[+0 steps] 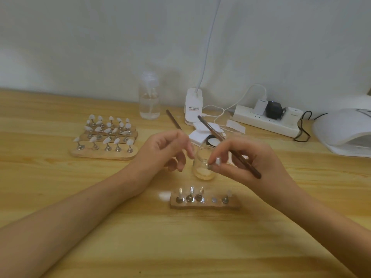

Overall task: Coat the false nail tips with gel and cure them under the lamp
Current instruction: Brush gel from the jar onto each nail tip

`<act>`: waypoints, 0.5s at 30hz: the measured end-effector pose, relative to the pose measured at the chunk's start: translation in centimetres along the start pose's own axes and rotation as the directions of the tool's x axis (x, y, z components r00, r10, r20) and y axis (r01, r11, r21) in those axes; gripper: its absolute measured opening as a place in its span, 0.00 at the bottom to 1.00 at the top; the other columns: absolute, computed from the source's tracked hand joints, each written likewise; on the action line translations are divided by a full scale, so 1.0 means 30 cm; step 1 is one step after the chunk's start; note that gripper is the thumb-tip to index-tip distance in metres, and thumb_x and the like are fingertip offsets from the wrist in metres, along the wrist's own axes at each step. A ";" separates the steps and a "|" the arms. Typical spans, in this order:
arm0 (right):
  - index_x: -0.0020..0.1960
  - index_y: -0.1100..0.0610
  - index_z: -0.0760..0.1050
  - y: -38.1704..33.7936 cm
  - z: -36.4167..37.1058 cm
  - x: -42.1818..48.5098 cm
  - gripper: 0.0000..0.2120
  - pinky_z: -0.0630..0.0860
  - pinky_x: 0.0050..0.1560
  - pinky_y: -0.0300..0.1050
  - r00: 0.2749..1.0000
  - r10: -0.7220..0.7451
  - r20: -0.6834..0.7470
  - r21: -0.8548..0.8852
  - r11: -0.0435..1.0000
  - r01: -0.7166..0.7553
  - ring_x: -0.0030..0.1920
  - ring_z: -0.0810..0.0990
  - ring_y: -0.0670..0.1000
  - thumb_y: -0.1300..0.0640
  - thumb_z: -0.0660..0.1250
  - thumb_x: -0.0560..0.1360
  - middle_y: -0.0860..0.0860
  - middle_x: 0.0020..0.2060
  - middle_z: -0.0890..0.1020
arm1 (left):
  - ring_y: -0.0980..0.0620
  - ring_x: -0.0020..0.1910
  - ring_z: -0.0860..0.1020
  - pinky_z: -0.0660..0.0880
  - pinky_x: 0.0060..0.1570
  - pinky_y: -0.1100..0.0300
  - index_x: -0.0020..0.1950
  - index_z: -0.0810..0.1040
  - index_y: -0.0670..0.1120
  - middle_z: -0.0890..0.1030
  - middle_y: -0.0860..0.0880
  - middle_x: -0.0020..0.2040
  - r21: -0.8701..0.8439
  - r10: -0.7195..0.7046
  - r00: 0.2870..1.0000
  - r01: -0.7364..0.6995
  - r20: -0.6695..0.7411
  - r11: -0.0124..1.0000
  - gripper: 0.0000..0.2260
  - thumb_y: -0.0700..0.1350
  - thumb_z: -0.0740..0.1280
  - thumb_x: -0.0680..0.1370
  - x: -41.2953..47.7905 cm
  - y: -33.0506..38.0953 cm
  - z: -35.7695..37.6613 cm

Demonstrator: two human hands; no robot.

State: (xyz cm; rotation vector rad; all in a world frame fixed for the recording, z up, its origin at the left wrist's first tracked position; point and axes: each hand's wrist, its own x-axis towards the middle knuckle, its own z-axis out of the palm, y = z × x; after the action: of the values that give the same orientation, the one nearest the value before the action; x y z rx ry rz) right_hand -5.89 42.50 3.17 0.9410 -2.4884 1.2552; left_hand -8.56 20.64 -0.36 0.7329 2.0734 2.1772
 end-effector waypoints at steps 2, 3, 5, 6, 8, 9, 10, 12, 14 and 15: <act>0.44 0.46 0.82 -0.007 -0.012 -0.052 0.04 0.71 0.39 0.33 0.999 0.035 0.035 -0.034 0.999 -0.034 0.41 0.78 0.49 0.48 0.74 0.70 0.45 0.38 0.78 | 0.53 0.26 0.69 0.66 0.31 0.59 0.32 0.76 0.50 0.75 0.50 0.29 -0.045 -0.021 0.996 0.017 -0.088 0.999 0.19 0.56 0.61 0.80 0.006 -0.007 -0.008; 0.43 0.44 0.82 -0.011 -0.012 -0.078 0.03 0.72 0.39 0.33 0.997 0.054 0.054 -0.051 0.997 -0.051 0.41 0.78 0.49 0.48 0.74 0.70 0.44 0.38 0.77 | 0.52 0.26 0.68 0.64 0.30 0.58 0.30 0.74 0.50 0.72 0.50 0.27 -0.061 -0.023 0.993 0.016 -0.116 0.998 0.21 0.55 0.59 0.81 0.009 -0.011 -0.013; 0.43 0.43 0.81 -0.013 -0.004 -0.121 0.04 0.69 0.38 0.32 0.992 0.088 0.085 -0.111 0.991 -0.079 0.39 0.77 0.45 0.49 0.74 0.69 0.43 0.40 0.75 | 0.52 0.25 0.66 0.63 0.28 0.59 0.29 0.73 0.49 0.70 0.50 0.26 -0.073 -0.016 0.991 0.006 -0.132 0.997 0.21 0.54 0.58 0.81 0.012 -0.016 -0.016; 0.44 0.42 0.81 -0.010 0.002 -0.134 0.05 0.68 0.36 0.32 0.991 0.100 0.094 -0.149 0.985 -0.085 0.37 0.76 0.43 0.50 0.75 0.69 0.42 0.40 0.74 | 0.52 0.25 0.66 0.64 0.28 0.60 0.29 0.73 0.49 0.70 0.50 0.25 -0.072 -0.012 0.992 0.003 -0.128 0.997 0.22 0.53 0.58 0.81 0.013 -0.017 -0.014; 0.45 0.41 0.80 -0.003 0.013 -0.143 0.09 0.66 0.37 0.35 0.990 0.116 0.086 -0.217 0.972 -0.095 0.38 0.74 0.43 0.53 0.76 0.70 0.40 0.40 0.72 | 0.52 0.25 0.66 0.65 0.27 0.63 0.29 0.73 0.49 0.70 0.50 0.26 -0.071 -0.015 0.992 0.006 -0.122 0.997 0.21 0.53 0.58 0.81 0.012 -0.017 -0.011; 0.45 0.41 0.80 0.001 0.015 -0.142 0.10 0.66 0.37 0.36 0.989 0.123 0.077 -0.243 0.965 -0.101 0.39 0.74 0.44 0.54 0.77 0.69 0.40 0.40 0.71 | 0.52 0.25 0.66 0.65 0.27 0.63 0.29 0.73 0.49 0.71 0.50 0.26 -0.071 -0.016 0.992 0.007 -0.123 0.997 0.21 0.53 0.58 0.81 0.011 -0.017 -0.010; 0.45 0.40 0.80 0.004 0.016 -0.140 0.11 0.66 0.37 0.37 0.989 0.129 0.069 -0.262 0.959 -0.107 0.40 0.74 0.45 0.54 0.77 0.69 0.40 0.40 0.71 | 0.52 0.25 0.67 0.66 0.26 0.64 0.29 0.73 0.49 0.71 0.50 0.26 -0.070 -0.017 0.992 0.008 -0.125 0.998 0.21 0.53 0.58 0.81 0.010 -0.017 -0.009; 0.45 0.39 0.79 0.011 0.019 -0.137 0.10 0.66 0.37 0.35 0.988 0.142 0.067 -0.279 0.953 -0.118 0.41 0.74 0.46 0.52 0.76 0.70 0.40 0.41 0.71 | 0.53 0.25 0.67 0.66 0.26 0.64 0.29 0.73 0.49 0.71 0.49 0.26 -0.065 -0.018 0.992 0.010 -0.126 0.998 0.21 0.53 0.58 0.81 0.010 -0.017 -0.010; 0.45 0.38 0.78 0.015 0.022 -0.136 0.06 0.67 0.37 0.34 0.985 0.149 0.081 -0.292 0.949 -0.120 0.42 0.74 0.46 0.47 0.73 0.69 0.40 0.42 0.71 | 0.53 0.25 0.67 0.67 0.27 0.65 0.29 0.74 0.49 0.71 0.49 0.26 -0.064 -0.016 0.992 0.008 -0.125 0.998 0.21 0.52 0.58 0.81 0.010 -0.017 -0.010; 0.45 0.38 0.78 0.016 0.024 -0.136 0.06 0.67 0.38 0.33 0.985 0.150 0.086 -0.298 0.947 -0.118 0.42 0.74 0.46 0.44 0.71 0.69 0.40 0.42 0.70 | 0.53 0.25 0.67 0.67 0.27 0.65 0.29 0.74 0.49 0.71 0.49 0.26 -0.065 -0.015 0.992 0.007 -0.123 0.998 0.21 0.52 0.58 0.81 0.011 -0.018 -0.010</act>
State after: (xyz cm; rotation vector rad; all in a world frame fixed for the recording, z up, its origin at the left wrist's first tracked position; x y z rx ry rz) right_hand -2.93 44.00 0.63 0.7955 -2.7636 0.8530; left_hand -9.10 20.53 -0.77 0.5941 2.0445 2.3272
